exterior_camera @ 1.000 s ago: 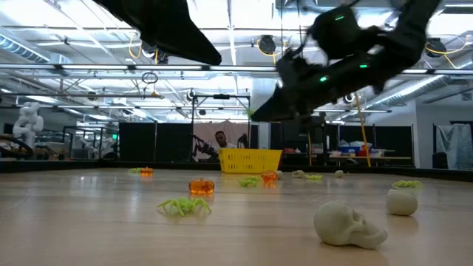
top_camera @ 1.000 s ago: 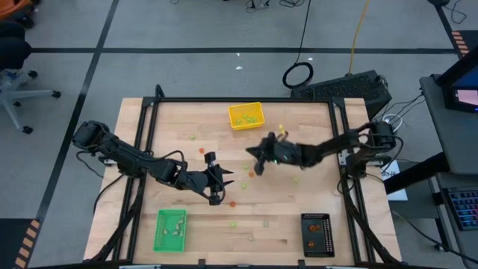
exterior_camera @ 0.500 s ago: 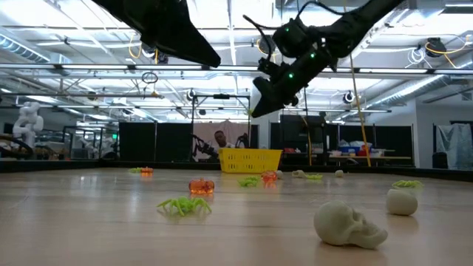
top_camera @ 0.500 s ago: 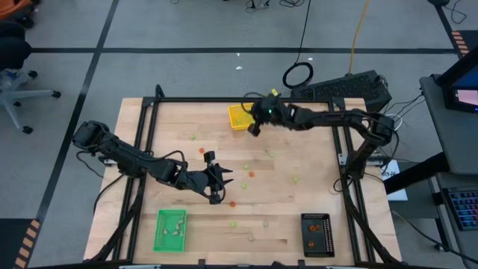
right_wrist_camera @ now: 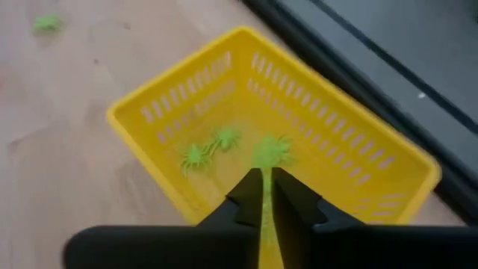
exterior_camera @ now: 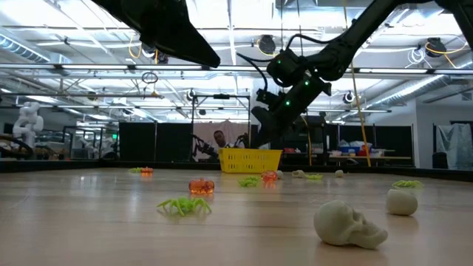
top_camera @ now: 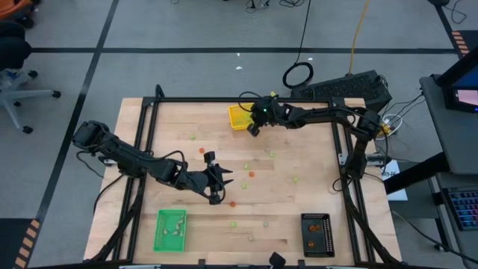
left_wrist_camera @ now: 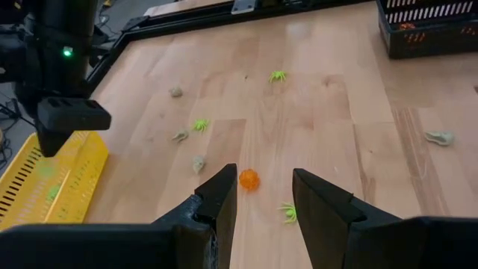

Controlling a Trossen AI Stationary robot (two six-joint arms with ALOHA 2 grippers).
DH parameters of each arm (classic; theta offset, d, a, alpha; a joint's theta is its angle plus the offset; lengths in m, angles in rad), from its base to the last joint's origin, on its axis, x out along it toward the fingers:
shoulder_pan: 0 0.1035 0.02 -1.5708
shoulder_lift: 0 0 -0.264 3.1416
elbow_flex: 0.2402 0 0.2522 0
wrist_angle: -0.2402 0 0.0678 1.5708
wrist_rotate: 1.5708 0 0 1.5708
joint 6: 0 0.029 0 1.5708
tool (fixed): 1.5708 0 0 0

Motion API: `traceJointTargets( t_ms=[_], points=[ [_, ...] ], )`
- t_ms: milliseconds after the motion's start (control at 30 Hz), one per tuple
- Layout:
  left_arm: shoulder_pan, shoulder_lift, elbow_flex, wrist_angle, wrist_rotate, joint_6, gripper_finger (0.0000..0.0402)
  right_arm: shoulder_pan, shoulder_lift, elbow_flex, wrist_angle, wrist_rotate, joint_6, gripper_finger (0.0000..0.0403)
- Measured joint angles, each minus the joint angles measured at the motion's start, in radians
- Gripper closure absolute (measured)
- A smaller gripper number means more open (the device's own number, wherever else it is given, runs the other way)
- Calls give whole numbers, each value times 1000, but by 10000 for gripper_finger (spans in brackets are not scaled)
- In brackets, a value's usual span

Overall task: Sort Halloween decoration
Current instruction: Put the green spider toy into the yellow bin

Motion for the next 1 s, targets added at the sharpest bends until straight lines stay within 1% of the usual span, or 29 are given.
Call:
traceJointTargets(
  t_ms=[67,200,300,400,467,533,667,767,867,1000],
  points=[
    [0,0,0,-5,1,-2,269,0,-6,0,-2,35,0,359],
    [0,0,0,-16,3,-16,269,0,-17,11,-31,37,-1,300],
    [-1,0,0,-33,4,-48,269,28,-74,11,-119,40,1,262],
    [-9,0,-12,-38,4,-81,269,90,-162,7,-232,39,-1,240],
    [-17,0,-28,-37,4,-87,269,143,-218,3,-327,40,-3,235],
    [-22,0,-50,2,4,-86,269,197,-270,-4,-420,40,-2,234],
    [-22,1,-81,62,3,-86,269,308,-355,-73,-504,41,13,240],
    [-22,1,-81,70,3,-87,269,376,-400,-167,-489,40,38,242],
    [-22,1,-81,72,3,-86,269,418,-426,-272,-418,53,78,243],
    [-22,1,-81,77,3,-85,269,439,-434,-370,-338,148,137,243]
  ],
)
